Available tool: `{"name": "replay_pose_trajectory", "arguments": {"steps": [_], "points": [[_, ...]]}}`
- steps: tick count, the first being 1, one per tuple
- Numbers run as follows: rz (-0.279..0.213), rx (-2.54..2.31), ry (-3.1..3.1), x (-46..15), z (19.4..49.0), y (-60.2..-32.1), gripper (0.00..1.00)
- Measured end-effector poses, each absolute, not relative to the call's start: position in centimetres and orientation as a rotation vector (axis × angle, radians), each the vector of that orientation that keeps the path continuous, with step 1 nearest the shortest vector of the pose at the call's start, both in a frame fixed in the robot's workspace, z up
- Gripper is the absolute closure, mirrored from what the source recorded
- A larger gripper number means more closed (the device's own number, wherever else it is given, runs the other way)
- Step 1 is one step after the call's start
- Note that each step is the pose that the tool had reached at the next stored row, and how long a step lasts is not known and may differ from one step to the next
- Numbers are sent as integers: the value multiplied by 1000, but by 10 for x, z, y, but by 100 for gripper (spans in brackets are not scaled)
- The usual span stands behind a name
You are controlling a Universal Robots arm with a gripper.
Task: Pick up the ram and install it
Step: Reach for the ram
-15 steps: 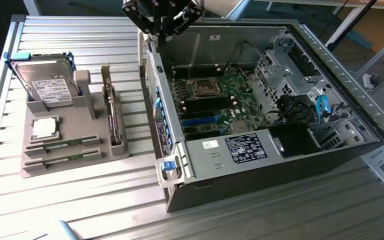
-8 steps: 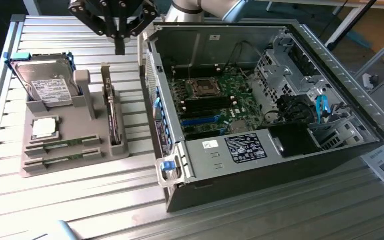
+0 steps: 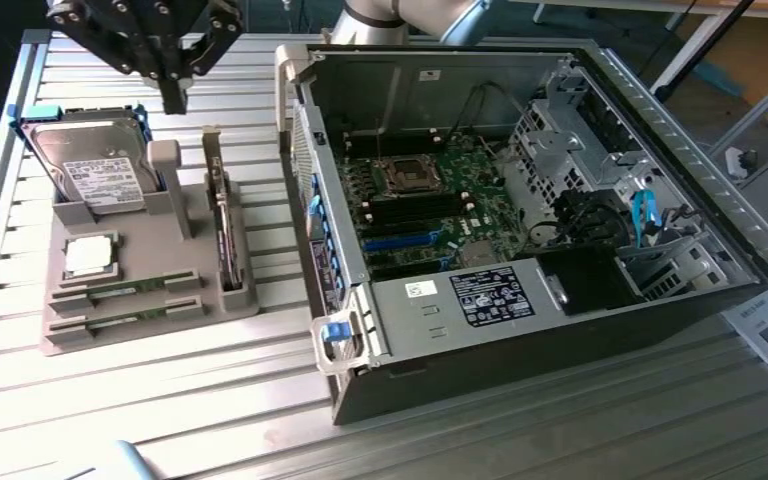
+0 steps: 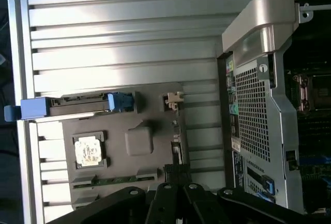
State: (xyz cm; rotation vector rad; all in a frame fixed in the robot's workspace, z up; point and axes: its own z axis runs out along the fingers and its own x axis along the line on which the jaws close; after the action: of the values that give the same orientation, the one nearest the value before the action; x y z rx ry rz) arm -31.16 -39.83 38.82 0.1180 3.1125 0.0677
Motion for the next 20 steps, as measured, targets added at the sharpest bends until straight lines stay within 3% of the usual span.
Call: {"name": "replay_pose_trajectory", "arguments": {"steps": [6, 13, 20], "points": [[68, 118, 3113, -370, 387, -398, 90], [68, 118, 3113, -371, 387, -402, 90], [68, 118, 3113, -371, 387, -432, 90]]}}
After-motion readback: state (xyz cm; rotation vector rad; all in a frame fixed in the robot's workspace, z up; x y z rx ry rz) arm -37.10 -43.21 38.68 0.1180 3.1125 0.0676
